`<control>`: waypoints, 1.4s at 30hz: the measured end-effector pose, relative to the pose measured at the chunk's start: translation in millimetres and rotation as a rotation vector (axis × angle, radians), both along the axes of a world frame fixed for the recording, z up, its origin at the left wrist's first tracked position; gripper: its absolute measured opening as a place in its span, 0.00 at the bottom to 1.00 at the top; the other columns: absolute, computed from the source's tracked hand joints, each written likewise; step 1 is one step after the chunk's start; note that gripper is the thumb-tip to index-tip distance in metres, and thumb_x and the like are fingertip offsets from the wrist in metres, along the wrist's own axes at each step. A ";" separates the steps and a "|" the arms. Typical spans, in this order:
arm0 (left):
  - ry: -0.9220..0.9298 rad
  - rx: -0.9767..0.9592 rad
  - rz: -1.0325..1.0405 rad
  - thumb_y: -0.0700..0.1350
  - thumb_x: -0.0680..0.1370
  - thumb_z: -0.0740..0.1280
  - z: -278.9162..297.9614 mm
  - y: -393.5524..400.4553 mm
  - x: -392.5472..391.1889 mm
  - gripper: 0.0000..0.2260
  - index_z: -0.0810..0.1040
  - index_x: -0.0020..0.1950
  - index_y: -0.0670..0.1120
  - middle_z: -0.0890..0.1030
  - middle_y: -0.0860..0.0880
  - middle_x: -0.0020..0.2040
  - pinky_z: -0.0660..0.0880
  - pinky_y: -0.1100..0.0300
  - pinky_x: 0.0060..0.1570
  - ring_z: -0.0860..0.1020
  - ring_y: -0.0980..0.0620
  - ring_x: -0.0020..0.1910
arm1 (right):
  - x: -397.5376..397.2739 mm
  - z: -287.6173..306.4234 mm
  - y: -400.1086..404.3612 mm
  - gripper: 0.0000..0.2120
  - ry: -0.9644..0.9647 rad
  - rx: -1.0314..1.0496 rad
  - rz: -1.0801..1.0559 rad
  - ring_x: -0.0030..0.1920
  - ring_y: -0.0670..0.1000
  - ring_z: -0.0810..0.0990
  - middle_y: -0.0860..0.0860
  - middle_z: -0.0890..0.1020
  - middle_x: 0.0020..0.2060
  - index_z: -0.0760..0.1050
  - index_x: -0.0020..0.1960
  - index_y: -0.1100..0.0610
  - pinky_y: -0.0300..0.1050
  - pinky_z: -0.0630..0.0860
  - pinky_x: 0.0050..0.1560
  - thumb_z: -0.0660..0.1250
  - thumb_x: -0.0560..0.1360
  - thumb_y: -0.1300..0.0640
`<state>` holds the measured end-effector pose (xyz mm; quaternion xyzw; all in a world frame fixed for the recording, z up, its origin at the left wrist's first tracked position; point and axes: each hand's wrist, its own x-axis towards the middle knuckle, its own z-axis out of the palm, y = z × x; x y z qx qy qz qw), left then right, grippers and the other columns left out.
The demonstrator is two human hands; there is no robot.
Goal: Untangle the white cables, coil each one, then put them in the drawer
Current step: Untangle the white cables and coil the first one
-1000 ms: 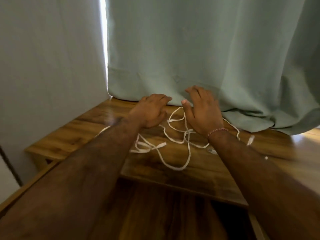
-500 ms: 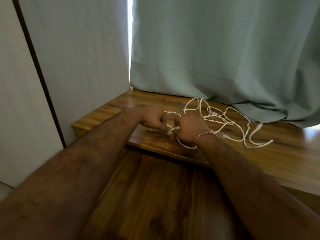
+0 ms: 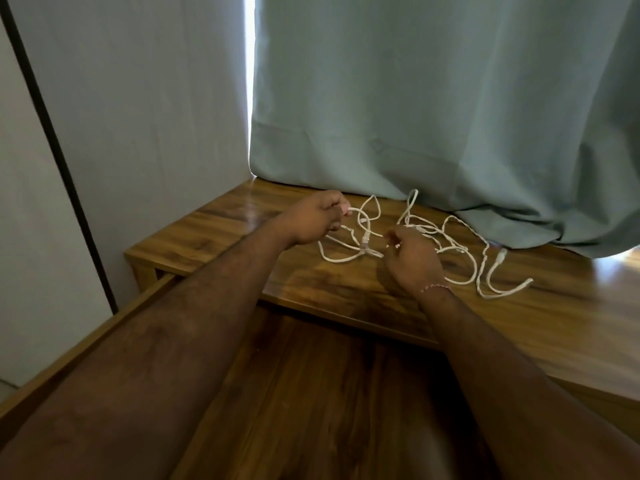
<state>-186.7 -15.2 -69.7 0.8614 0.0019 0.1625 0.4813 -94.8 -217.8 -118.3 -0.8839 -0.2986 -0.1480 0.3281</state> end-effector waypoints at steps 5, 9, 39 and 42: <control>-0.134 0.059 0.019 0.42 0.86 0.59 -22.5 -20.3 29.8 0.09 0.77 0.54 0.40 0.75 0.52 0.34 0.68 0.61 0.33 0.70 0.62 0.28 | -10.0 5.2 -1.0 0.09 0.243 0.585 0.253 0.43 0.42 0.81 0.48 0.85 0.44 0.81 0.56 0.53 0.34 0.77 0.47 0.62 0.84 0.61; -0.290 0.404 0.072 0.49 0.84 0.63 -50.4 -33.1 47.1 0.07 0.79 0.52 0.49 0.79 0.56 0.39 0.69 0.56 0.39 0.75 0.60 0.37 | -5.6 -13.9 -1.9 0.13 0.520 0.659 0.241 0.30 0.52 0.74 0.53 0.77 0.31 0.75 0.54 0.56 0.44 0.75 0.30 0.55 0.83 0.69; -0.456 0.574 0.202 0.49 0.86 0.57 -80.2 -47.8 45.6 0.14 0.78 0.65 0.46 0.84 0.45 0.52 0.75 0.50 0.44 0.82 0.43 0.49 | 9.0 10.8 10.7 0.21 1.165 1.459 0.834 0.27 0.46 0.67 0.49 0.70 0.29 0.80 0.50 0.59 0.39 0.67 0.29 0.54 0.86 0.47; -0.430 0.557 0.170 0.52 0.86 0.56 -80.3 -51.3 44.1 0.14 0.78 0.61 0.48 0.84 0.46 0.50 0.70 0.54 0.40 0.81 0.44 0.46 | 6.3 4.6 10.4 0.22 1.115 1.431 0.766 0.43 0.50 0.81 0.55 0.84 0.47 0.78 0.64 0.61 0.45 0.76 0.47 0.53 0.86 0.49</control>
